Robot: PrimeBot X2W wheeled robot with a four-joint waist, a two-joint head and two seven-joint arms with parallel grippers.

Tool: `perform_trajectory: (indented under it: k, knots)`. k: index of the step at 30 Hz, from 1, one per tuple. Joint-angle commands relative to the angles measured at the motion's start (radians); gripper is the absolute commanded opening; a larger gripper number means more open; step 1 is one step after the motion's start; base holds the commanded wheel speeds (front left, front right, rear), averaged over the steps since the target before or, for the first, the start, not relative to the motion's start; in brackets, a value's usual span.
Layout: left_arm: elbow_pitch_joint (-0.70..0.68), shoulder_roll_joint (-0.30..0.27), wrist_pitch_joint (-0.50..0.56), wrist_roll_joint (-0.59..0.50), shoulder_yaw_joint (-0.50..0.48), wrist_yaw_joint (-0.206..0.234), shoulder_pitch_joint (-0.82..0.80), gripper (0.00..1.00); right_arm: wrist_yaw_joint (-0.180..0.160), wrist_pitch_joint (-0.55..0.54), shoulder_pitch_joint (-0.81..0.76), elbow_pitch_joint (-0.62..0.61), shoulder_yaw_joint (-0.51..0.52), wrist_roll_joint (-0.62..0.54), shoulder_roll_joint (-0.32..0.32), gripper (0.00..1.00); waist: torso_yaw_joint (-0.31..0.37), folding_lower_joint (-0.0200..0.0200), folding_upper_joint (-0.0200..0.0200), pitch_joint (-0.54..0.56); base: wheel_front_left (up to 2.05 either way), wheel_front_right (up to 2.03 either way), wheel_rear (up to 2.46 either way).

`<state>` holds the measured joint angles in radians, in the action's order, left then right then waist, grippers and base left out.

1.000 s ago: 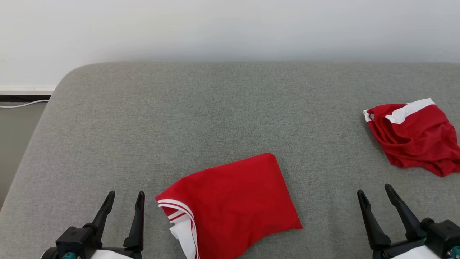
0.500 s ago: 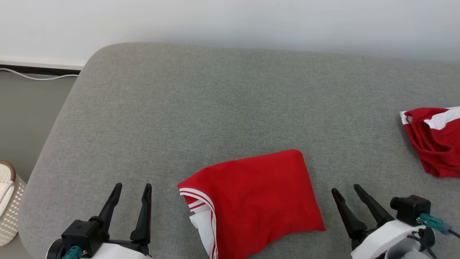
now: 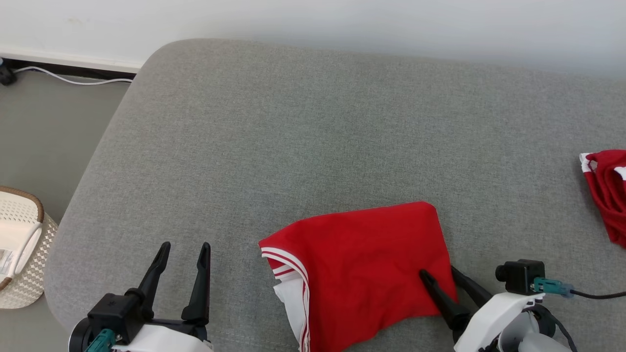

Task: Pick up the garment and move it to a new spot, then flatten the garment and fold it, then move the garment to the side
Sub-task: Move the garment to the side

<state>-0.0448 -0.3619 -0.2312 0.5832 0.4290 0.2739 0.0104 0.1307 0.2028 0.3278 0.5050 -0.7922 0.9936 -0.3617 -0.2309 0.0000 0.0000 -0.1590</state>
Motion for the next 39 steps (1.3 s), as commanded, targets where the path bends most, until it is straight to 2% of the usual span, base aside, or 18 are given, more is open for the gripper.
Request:
perform_trajectory:
  k: [1,3,4,5,6,7,8,14,19,24,31,39]
  knots:
    - [-0.015,-0.013,-0.013,-0.004,-0.044,-0.005,-0.05,1.0,0.0,-0.001,0.027,-0.006,-0.039,0.036,-0.016,1.0,0.004,0.0,0.0,-0.002,0.0,0.0,0.0]
    - [-0.012,-0.011,-0.014,-0.004,-0.043,-0.008,-0.053,1.0,0.0,-0.001,0.041,-0.005,-0.072,0.065,-0.016,1.0,0.006,0.0,0.0,-0.005,0.0,0.0,0.0]
    - [-0.011,-0.01,-0.015,-0.004,-0.043,-0.01,-0.055,1.0,0.0,-0.004,0.047,-0.006,-0.087,0.083,-0.015,0.87,0.007,0.0,0.0,-0.006,0.0,0.0,0.0]
    - [-0.01,-0.009,-0.015,-0.004,-0.044,-0.011,-0.057,1.0,0.0,-0.002,0.056,-0.008,-0.103,0.094,-0.017,0.49,0.008,0.0,0.0,-0.007,0.0,0.0,0.0]
    - [-0.009,-0.009,-0.016,-0.005,-0.044,-0.012,-0.059,1.0,0.0,-0.002,0.062,-0.013,-0.118,0.112,-0.017,0.34,0.009,0.0,0.0,-0.009,0.0,0.0,0.0]
    - [-0.008,-0.009,-0.017,-0.005,-0.045,-0.013,-0.06,1.0,0.0,-0.004,0.067,-0.019,-0.131,0.133,-0.017,0.08,0.01,0.0,0.0,-0.01,0.0,0.0,0.0]
    - [-0.007,-0.009,-0.017,-0.005,-0.045,-0.014,-0.061,1.0,0.0,-0.001,0.074,-0.021,-0.142,0.146,-0.021,0.0,0.011,0.0,0.0,-0.01,0.0,0.0,0.0]
    - [-0.002,-0.007,-0.02,-0.005,-0.047,-0.018,-0.061,1.0,0.0,0.022,0.109,-0.035,-0.173,0.207,-0.048,0.0,0.014,0.0,0.0,-0.011,0.0,0.0,0.0]
    - [-0.002,-0.002,-0.023,-0.002,-0.051,-0.022,-0.057,1.0,0.0,0.032,0.165,-0.057,-0.173,0.252,-0.12,0.0,0.027,0.0,0.0,-0.013,0.0,0.0,0.0]
    - [0.001,0.002,-0.025,-0.004,-0.055,-0.027,-0.057,1.0,0.0,0.014,0.239,-0.073,-0.165,0.275,-0.228,0.0,0.047,0.0,0.0,-0.019,0.0,0.0,0.0]
    - [0.004,0.012,-0.028,-0.009,-0.063,-0.037,-0.055,1.0,0.0,-0.042,0.35,-0.134,-0.126,0.285,-0.426,0.0,0.085,0.0,0.0,-0.031,0.0,0.0,0.0]
    - [0.002,0.016,-0.029,-0.019,-0.076,-0.055,-0.07,1.0,0.0,-0.199,0.447,-0.194,-0.075,0.303,-0.604,0.0,0.131,0.0,0.0,-0.069,0.0,0.0,0.0]
